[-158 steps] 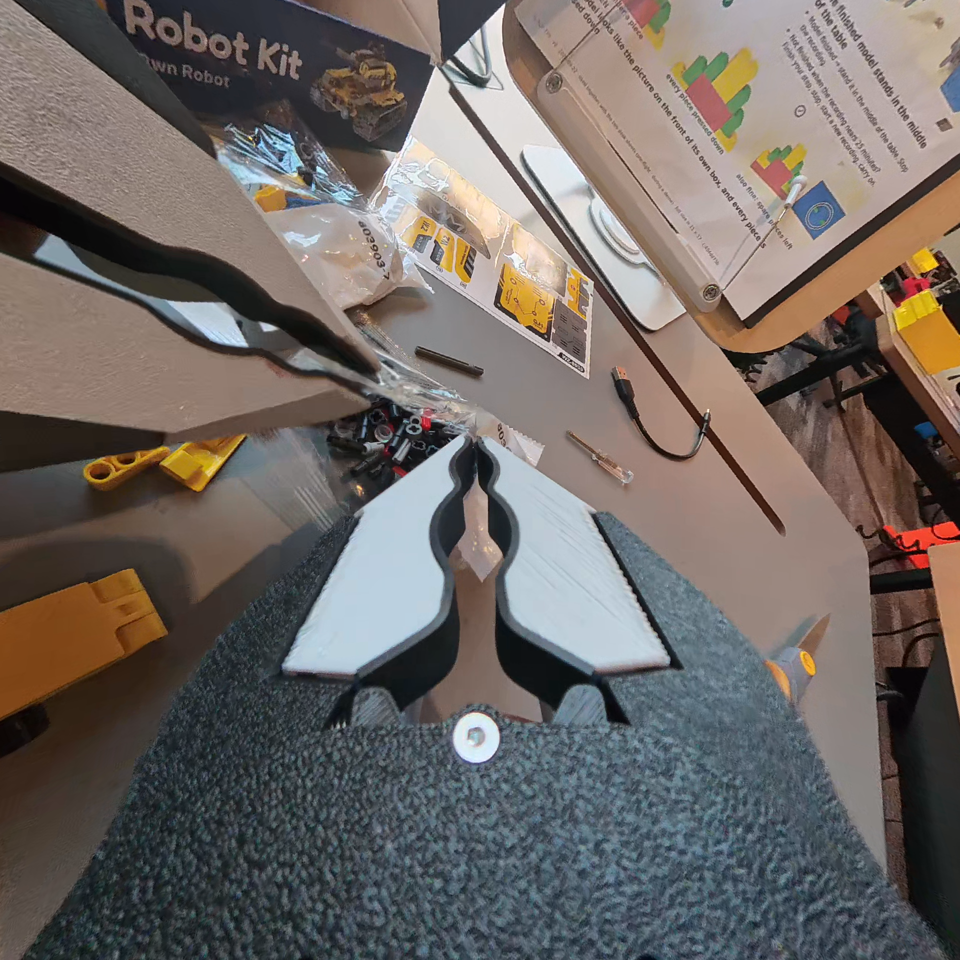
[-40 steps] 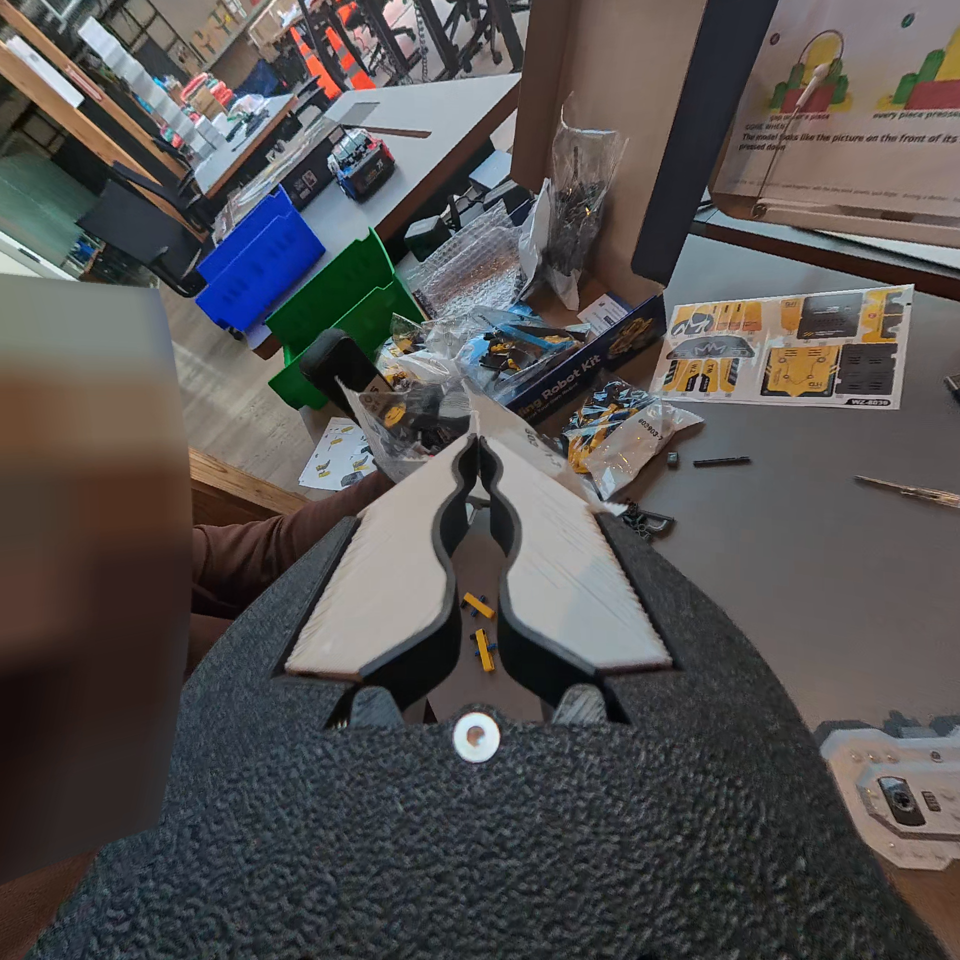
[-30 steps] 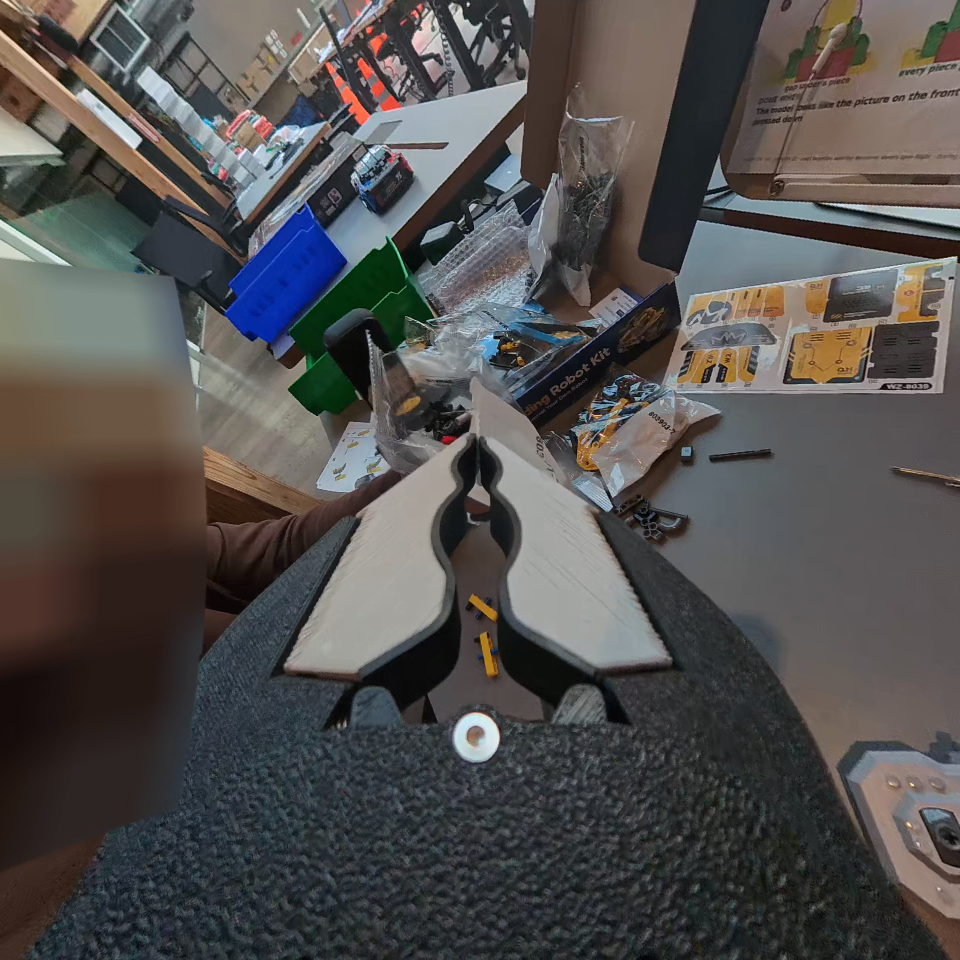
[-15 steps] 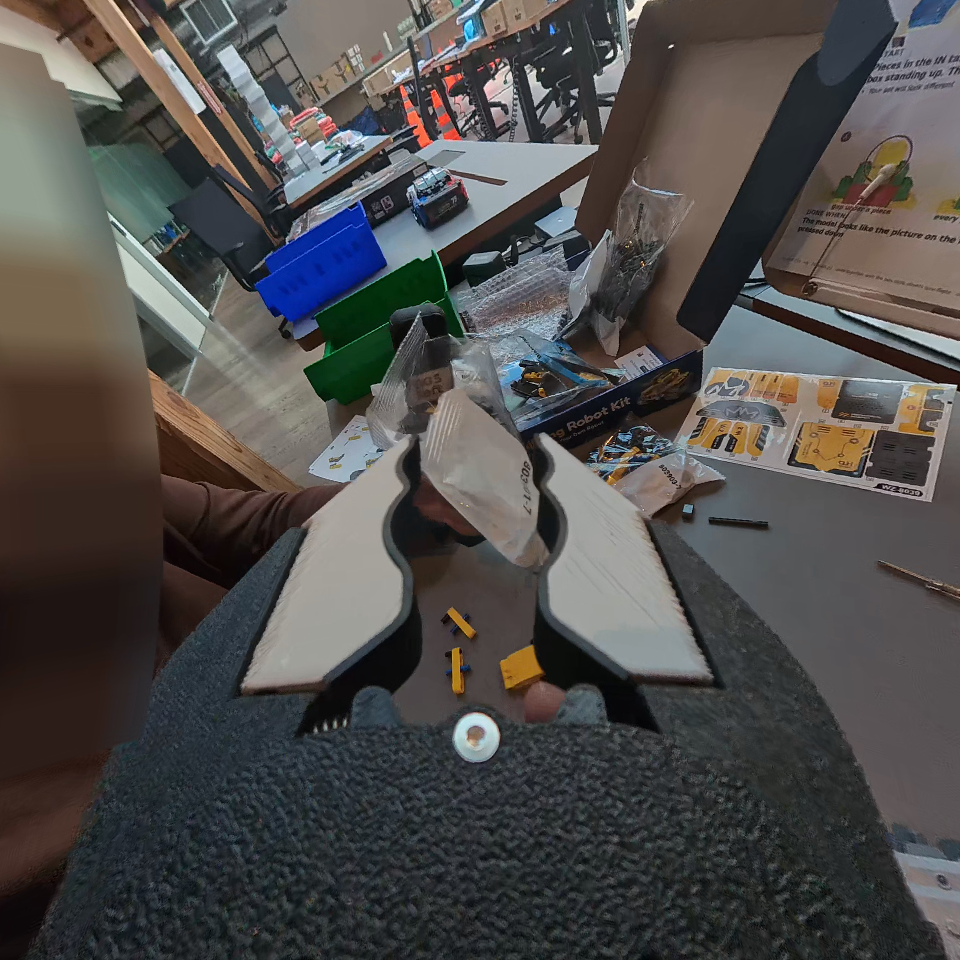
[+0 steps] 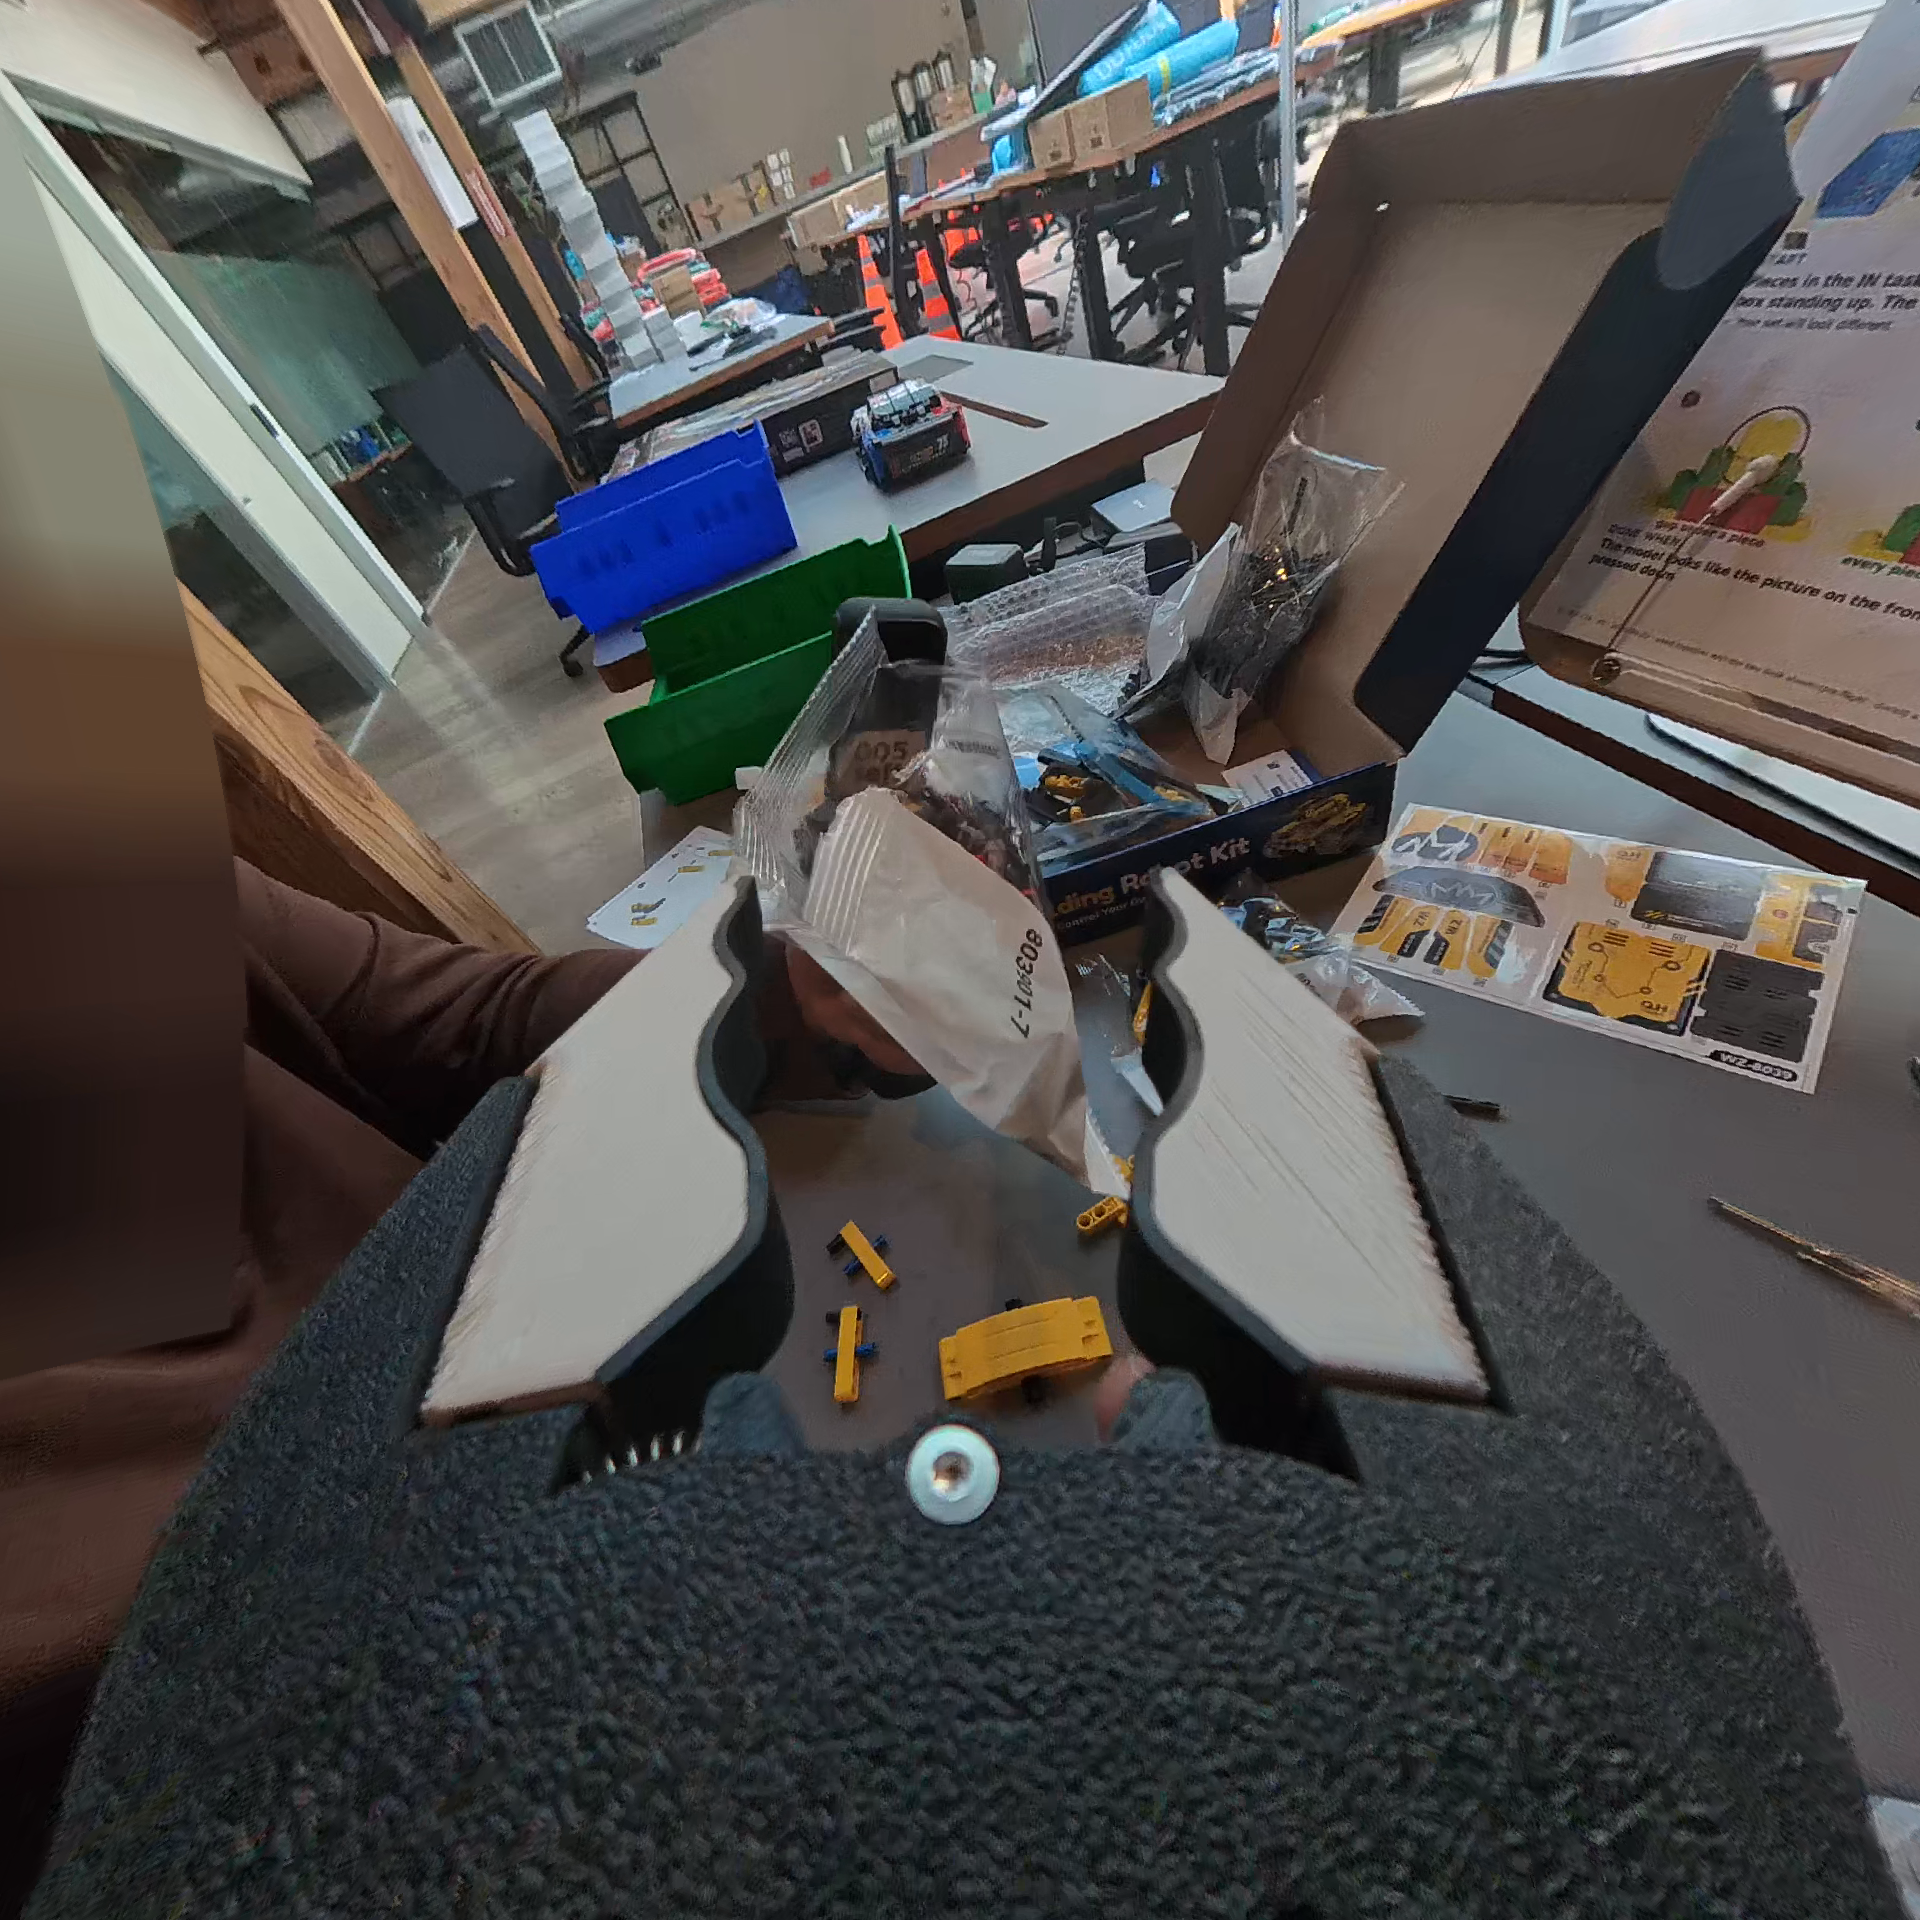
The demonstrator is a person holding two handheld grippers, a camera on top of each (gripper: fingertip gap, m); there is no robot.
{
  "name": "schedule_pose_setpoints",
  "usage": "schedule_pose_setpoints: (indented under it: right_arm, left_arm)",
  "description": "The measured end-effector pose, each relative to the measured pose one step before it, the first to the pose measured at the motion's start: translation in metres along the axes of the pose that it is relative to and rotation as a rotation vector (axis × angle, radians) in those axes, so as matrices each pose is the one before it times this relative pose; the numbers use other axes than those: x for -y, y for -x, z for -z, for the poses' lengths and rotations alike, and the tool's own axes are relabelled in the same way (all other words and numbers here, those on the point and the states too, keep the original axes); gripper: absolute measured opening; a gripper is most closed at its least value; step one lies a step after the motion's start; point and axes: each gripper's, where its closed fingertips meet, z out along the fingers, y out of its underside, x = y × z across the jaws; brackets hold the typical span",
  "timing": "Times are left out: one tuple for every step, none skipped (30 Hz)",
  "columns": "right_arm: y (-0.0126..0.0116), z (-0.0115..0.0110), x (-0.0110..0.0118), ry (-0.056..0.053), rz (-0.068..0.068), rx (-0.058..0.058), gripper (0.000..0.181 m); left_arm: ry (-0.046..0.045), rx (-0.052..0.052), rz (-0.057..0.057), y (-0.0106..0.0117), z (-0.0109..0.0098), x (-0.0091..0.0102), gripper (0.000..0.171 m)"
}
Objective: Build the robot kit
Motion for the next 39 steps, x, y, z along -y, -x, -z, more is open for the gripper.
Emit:
schedule_pose_setpoints:
  right_arm:
    - [-0.00290, 0.00353, 0.00409, -0.0303, -0.0166, 0.0017, 0.072]
    - [-0.00142, 0.00402, 0.00453, -0.0314, -0.0253, 0.0144, 0.072]
    - [-0.00109, 0.00414, 0.00455, -0.0315, -0.0270, 0.0154, 0.072]
    - [-0.00071, 0.00349, 0.00298, -0.0246, -0.0228, 0.0126, 0.073]
    - [0.00056, 0.00185, -0.00077, -0.0039, -0.0121, 0.0146, 0.074]
    - [-0.00076, -0.00009, -0.00495, 0.0177, -0.0020, 0.0033, 0.075]
    - [-0.00490, -0.00188, -0.00775, 0.0328, 0.0041, -0.0215, 0.076]
    - [-0.00884, -0.00320, -0.00866, 0.0376, 0.0098, -0.0419, 0.076]
    - [-0.00994, -0.00365, -0.00714, 0.0266, 0.0134, -0.0427, 0.077]
    - [-0.00899, -0.00357, -0.00487, 0.0094, 0.0065, -0.0268, 0.076]
    - [-0.00655, -0.00379, -0.00450, 0.0032, -0.0141, 0.0021, 0.077]
    - [-0.00345, -0.00336, -0.00405, 0.0012, -0.0343, 0.0309, 0.078]
    - [-0.00306, -0.00256, -0.00339, -0.0050, -0.0356, 0.0330, 0.079]
    - [-0.00683, -0.00149, -0.00404, -0.0020, -0.0268, 0.0069, 0.079]
    - [-0.00808, -0.00107, -0.00469, 0.0023, -0.0153, -0.0051, 0.079]
    - [-0.00560, -0.00078, -0.00453, 0.0024, -0.0151, 0.0072, 0.079]
    - [-0.00317, -0.00102, -0.00372, 0.0028, -0.0252, 0.0190, 0.081]
    - [0.00033, -0.00129, -0.00197, -0.0013, -0.0265, 0.0353, 0.084]
    - [0.00445, -0.00139, -0.00082, -0.0029, -0.0156, 0.0514, 0.084]
    - [0.00396, -0.00157, 0.00044, -0.0049, -0.0028, 0.0408, 0.084]
    - [0.00047, -0.00210, 0.00144, -0.0063, -0.0058, 0.0161, 0.084]
    - [0.00196, -0.00249, 0.00086, -0.0001, -0.0151, 0.0309, 0.083]
    - [0.00552, -0.00239, 0.00040, 0.0043, -0.0214, 0.0583, 0.078]
    - [0.00773, -0.00183, 0.00032, 0.0031, -0.0149, 0.0700, 0.059]
    - [0.00698, -0.00133, 0.00085, -0.0018, -0.0035, 0.0566, 0.035]
    - [0.00305, -0.00109, 0.00139, -0.0055, 0.0118, 0.0165, 0.024]
    - [-0.00042, -0.00050, 0.00102, -0.0018, 0.0280, -0.0190, 0.016]
    - [0.00079, -0.00018, 0.00046, 0.0038, 0.0372, -0.0201, 0.008]
    - [0.00145, -0.00029, 0.00118, 0.0033, 0.0301, -0.0204, 0.006]
    - [0.00137, -0.00036, 0.00164, 0.0028, 0.0223, -0.0223, 0.004]
    - [0.00166, -0.00051, 0.00190, 0.0028, 0.0177, -0.0221, 0.002]
    - [0.00254, -0.00078, 0.00192, 0.0030, 0.0171, -0.0181, 0.001]
    - [0.00286, -0.00107, 0.00200, 0.0029, 0.0170, -0.0178, 0.000]
    - [0.00202, -0.00130, 0.00180, 0.0039, 0.0130, -0.0222, 0.000]
    - [0.00221, -0.00110, 0.00183, 0.0033, 0.0091, -0.0185, 0.000]
    - [0.00275, -0.00097, 0.00205, 0.0006, 0.0062, -0.0109, 0.000]
    - [0.00306, -0.00076, 0.00206, -0.0001, 0.0037, -0.0050, 0.000]
    - [0.00232, -0.00048, 0.00165, 0.0004, 0.0023, -0.0045, 0.000]
    - [0.00132, -0.00013, 0.00177, -0.0015, 0.0050, -0.0073, 0.000]
  left_arm:
    - [0.01032, -0.0076, 0.0099, -0.00029, -0.00072, -0.00228, 0.000]
    - [0.00851, -0.0067, 0.0093, -0.00029, -0.00060, -0.00215, 0.000]
    - [0.00409, -0.0030, 0.0079, 0.00024, -0.00052, -0.00133, 0.000]
    - [0.00047, -0.0018, 0.0036, -0.00001, -0.00026, -0.00047, 0.000]
    - [0.00203, -0.0023, -0.0009, -0.00029, -0.00034, -0.00045, 0.000]
    - [0.00084, -0.0042, -0.0059, -0.00109, -0.00044, -0.00019, 0.000]
    - [0.00254, -0.0071, -0.0065, -0.00170, -0.00060, -0.00041, 0.000]
    - [0.00333, -0.0055, -0.0094, -0.00149, -0.00065, -0.00066, 0.000]
    - [0.00362, -0.0017, -0.0206, -0.00105, -0.00059, -0.00100, 0.000]
    - [0.00888, 0.0080, -0.0343, 0.00045, -0.00043, -0.00188, 0.000]
    - [0.01282, 0.0107, -0.0423, 0.00126, -0.00014, -0.00268, 0.000]
    - [0.01116, 0.0132, -0.0449, 0.00193, 0.00013, -0.00277, 0.000]
    - [0.01104, 0.0156, -0.0484, 0.00244, 0.00058, -0.00314, 0.000]
    - [0.01696, 0.0124, -0.0431, 0.00225, 0.00056, -0.00393, 0.000]
    - [0.01018, 0.0049, -0.0232, 0.00165, 0.00066, -0.00284, 0.000]
    - [-0.00554, -0.0016, -0.0045, 0.00078, 0.00079, -0.00010, 0.000]
    - [-0.01463, -0.0113, -0.0001, -0.00119, 0.00069, 0.00183, 0.000]
    - [-0.00644, -0.0099, -0.0089, -0.00200, 0.00045, 0.00153, 0.000]
    - [0.00165, -0.0053, -0.0269, -0.00252, 0.00010, 0.00075, 0.000]
    - [0.01018, -0.0089, -0.0379, -0.00395, -0.00034, -0.00046, 0.000]
    - [0.01569, -0.0109, -0.0411, -0.00474, -0.00064, -0.00147, 0.000]
    - [0.01391, -0.0044, -0.0339, -0.00331, -0.00084, -0.00165, 0.000]
    - [0.00547, 0.0001, -0.0154, -0.00149, -0.00091, -0.00105, 0.000]
    - [-0.00181, 0.0029, 0.0035, 0.00027, -0.00062, -0.00033, 0.000]
    - [0.00112, 0.0043, 0.0081, 0.00154, -0.00018, -0.00092, 0.000]
    - [0.00194, 0.0064, 0.0025, 0.00193, 0.00042, -0.00096, 0.000]
    - [0.00340, 0.0085, 0.0028, 0.00228, 0.00073, -0.00071, 0.000]
    - [0.00121, 0.0043, 0.0047, 0.00168, 0.00083, -0.00035, 0.000]
    - [-0.00278, 0.0046, 0.0076, 0.00160, 0.00069, 0.00044, 0.000]
    - [-0.00415, 0.0077, 0.0142, 0.00219, 0.00051, 0.00079, 0.000]
    - [-0.00822, 0.0043, 0.0171, 0.00168, 0.00055, 0.00157, 0.000]
    - [-0.01141, 0.0028, 0.0184, 0.00141, 0.00063, 0.00213, 0.000]
    - [-0.01130, 0.0022, 0.0176, 0.00126, 0.00089, 0.00220, 0.000]
    - [-0.00899, 0.0019, 0.0153, 0.00107, 0.00084, 0.00195, 0.000]
    - [-0.00868, 0.0004, 0.0074, 0.00066, 0.00090, 0.00172, 0.000]
    - [-0.00710, 0.0011, 0.0028, 0.00060, 0.00091, 0.00141, 0.000]
    - [-0.00435, 0.0024, 0.0021, 0.00056, 0.00077, 0.00102, 0.001]
    - [-0.00239, 0.0022, 0.0034, 0.00059, 0.00051, 0.00069, 0.004]
    - [-0.00175, 0.0019, 0.0037, 0.00048, 0.00047, 0.00058, 0.008]
